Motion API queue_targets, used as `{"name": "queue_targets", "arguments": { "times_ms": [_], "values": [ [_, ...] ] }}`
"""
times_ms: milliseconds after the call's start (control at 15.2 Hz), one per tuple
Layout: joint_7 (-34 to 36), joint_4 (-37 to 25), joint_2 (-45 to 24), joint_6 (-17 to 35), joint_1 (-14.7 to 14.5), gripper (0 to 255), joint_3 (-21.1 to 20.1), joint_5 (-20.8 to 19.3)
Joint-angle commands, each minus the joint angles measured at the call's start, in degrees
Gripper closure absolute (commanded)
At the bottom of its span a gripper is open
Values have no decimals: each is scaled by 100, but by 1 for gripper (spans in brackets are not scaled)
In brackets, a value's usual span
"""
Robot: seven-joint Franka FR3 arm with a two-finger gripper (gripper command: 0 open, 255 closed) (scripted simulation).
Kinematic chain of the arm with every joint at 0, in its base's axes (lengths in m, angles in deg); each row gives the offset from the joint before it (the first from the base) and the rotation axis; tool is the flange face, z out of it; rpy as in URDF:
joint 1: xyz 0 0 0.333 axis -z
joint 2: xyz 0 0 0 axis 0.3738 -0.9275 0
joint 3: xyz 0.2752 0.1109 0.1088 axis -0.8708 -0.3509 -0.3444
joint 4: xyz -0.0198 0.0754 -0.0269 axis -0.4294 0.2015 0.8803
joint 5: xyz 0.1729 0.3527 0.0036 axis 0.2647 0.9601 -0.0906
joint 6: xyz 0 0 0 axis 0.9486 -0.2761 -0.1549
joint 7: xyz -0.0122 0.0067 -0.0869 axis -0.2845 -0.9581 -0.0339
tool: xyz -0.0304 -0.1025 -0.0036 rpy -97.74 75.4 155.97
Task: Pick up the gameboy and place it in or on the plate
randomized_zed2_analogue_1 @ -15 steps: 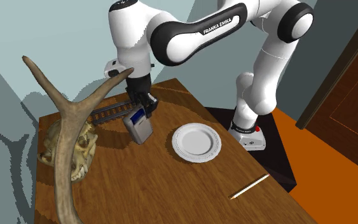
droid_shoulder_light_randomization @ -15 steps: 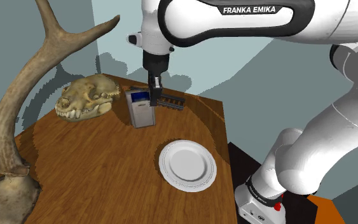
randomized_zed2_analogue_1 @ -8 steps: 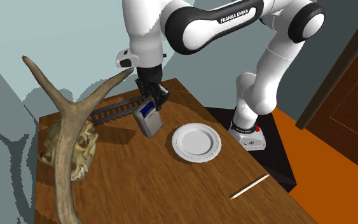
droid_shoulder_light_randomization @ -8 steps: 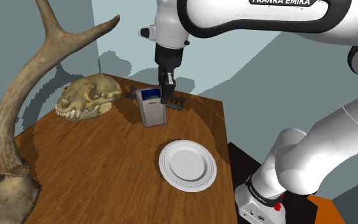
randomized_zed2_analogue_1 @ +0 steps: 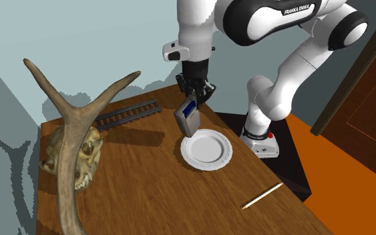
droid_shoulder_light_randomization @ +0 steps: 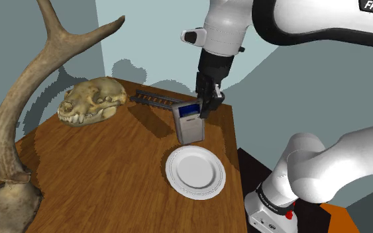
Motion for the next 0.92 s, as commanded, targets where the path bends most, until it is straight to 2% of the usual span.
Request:
{"name": "queue_targets", "arguments": {
  "times_ms": [0,264,858],
  "values": [
    [24,197,361,-158,-58,255,12,59],
    [101,515,1086,-560,-190,255,31,169],
    [67,1318,1265,64,-235,255,-48,252]
  ]
}}
